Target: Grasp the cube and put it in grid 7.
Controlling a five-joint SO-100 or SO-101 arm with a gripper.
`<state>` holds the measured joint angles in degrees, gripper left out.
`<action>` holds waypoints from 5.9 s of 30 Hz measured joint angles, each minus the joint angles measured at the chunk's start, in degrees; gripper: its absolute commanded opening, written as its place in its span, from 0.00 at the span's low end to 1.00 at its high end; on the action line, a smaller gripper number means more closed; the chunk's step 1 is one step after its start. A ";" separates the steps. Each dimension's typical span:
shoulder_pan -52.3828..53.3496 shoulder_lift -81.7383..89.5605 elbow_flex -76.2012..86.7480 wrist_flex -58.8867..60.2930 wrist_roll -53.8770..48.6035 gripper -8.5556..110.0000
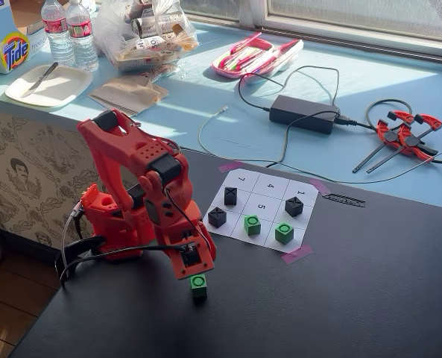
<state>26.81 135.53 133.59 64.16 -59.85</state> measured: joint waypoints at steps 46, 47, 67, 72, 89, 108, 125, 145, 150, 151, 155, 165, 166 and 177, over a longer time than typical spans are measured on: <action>-71.89 -17.67 -51.24 13.89 21.36 0.07; -74.18 -20.21 -52.29 13.62 21.36 0.07; -87.45 -51.33 -50.71 -0.97 19.86 0.07; -87.01 -51.42 -45.79 -5.27 19.34 0.07; -85.61 -51.15 -38.50 -12.74 17.67 0.26; -50.62 1.41 -38.14 0.53 42.71 0.15; -29.53 38.94 21.71 -20.83 52.56 0.07; -29.97 48.34 41.66 -41.31 55.46 0.07; -29.97 51.24 41.66 -36.39 55.63 0.07; -29.97 51.59 41.66 -35.60 55.63 0.07; -29.97 52.91 41.66 -31.64 55.72 0.07; -29.44 53.44 41.66 -21.36 56.16 0.07; -29.18 53.44 41.66 -20.65 56.16 0.07; -28.48 53.44 41.66 -19.60 57.04 0.07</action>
<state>-1.67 188.96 175.25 44.56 -2.81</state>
